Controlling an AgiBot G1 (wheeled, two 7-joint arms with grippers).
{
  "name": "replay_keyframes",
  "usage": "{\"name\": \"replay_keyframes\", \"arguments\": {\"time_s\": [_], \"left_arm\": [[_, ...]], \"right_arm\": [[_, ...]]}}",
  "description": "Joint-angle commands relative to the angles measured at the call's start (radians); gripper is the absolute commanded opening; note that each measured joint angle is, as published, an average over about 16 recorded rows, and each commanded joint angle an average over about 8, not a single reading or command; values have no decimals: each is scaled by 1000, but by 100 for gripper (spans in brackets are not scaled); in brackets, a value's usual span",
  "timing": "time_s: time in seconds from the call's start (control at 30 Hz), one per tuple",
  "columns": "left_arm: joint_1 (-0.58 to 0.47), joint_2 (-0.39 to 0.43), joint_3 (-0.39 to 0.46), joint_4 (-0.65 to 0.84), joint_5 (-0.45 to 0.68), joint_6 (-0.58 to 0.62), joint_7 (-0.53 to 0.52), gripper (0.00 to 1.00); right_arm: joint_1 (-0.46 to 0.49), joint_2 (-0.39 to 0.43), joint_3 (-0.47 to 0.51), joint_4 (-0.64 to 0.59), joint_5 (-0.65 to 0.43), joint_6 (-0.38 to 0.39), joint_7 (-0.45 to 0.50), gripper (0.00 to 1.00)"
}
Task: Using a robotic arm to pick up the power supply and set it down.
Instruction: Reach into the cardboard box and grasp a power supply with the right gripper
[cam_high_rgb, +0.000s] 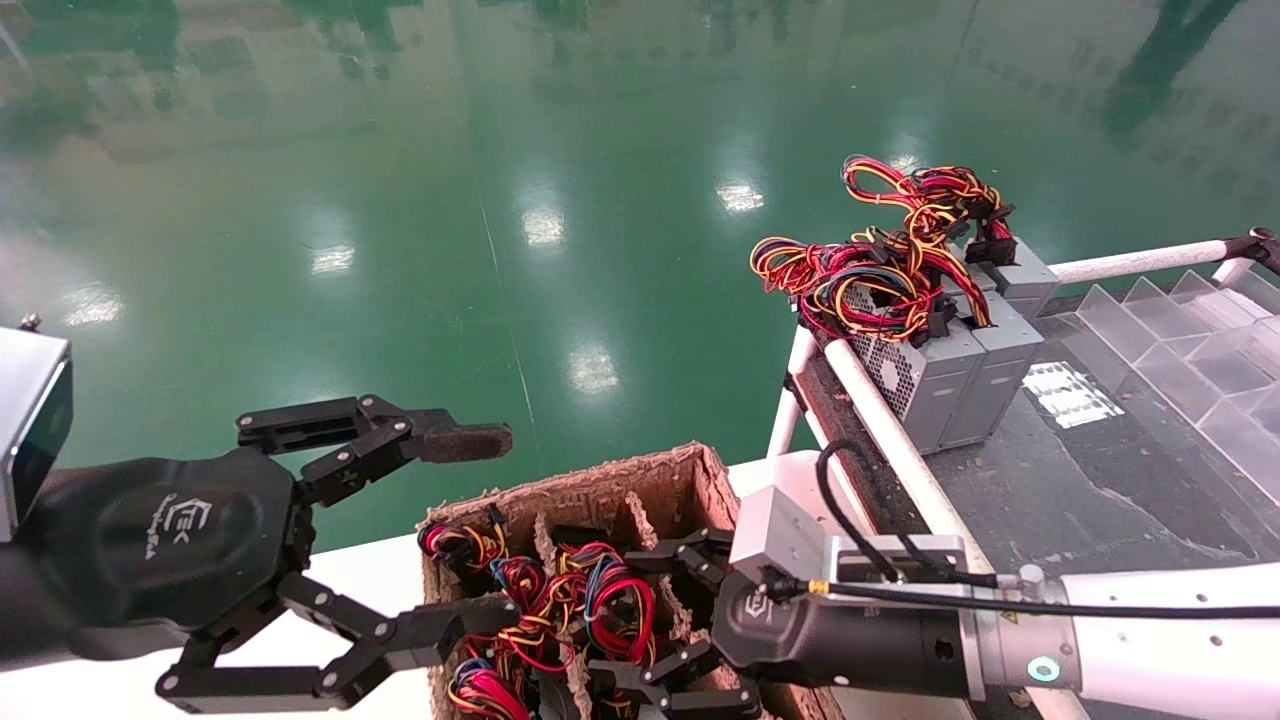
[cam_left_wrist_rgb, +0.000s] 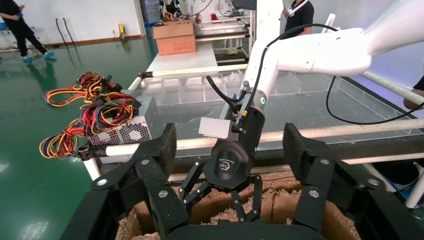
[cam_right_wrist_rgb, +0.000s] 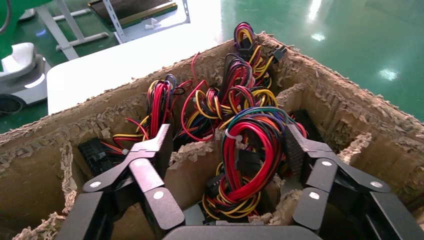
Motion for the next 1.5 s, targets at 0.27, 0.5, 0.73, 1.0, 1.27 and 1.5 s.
{"name": "replay_keyframes", "arguments": {"time_s": [0.27, 0.5, 0.73, 1.0, 1.27, 1.5], "left_arm": [[0, 0, 1, 0, 0, 0, 0, 100], [0, 0, 1, 0, -1, -1, 1, 100], [0, -1, 2, 0, -1, -1, 1, 100], [0, -1, 2, 0, -2, -1, 1, 100], [-1, -1, 3, 0, -2, -1, 1, 100], [-1, -1, 3, 0, -2, -1, 2, 100]], "right_arm": [[-26, 7, -2, 41, -12, 29, 15, 0], [-28, 0, -2, 18, -13, 34, 10, 0], [-25, -7, 3, -2, 0, 30, 3, 0], [-38, 21, 38, 19, 59, 18, -3, 0], [-57, 68, 91, 65, 139, 8, -6, 0], [-69, 110, 149, 100, 219, 10, -5, 0]]}}
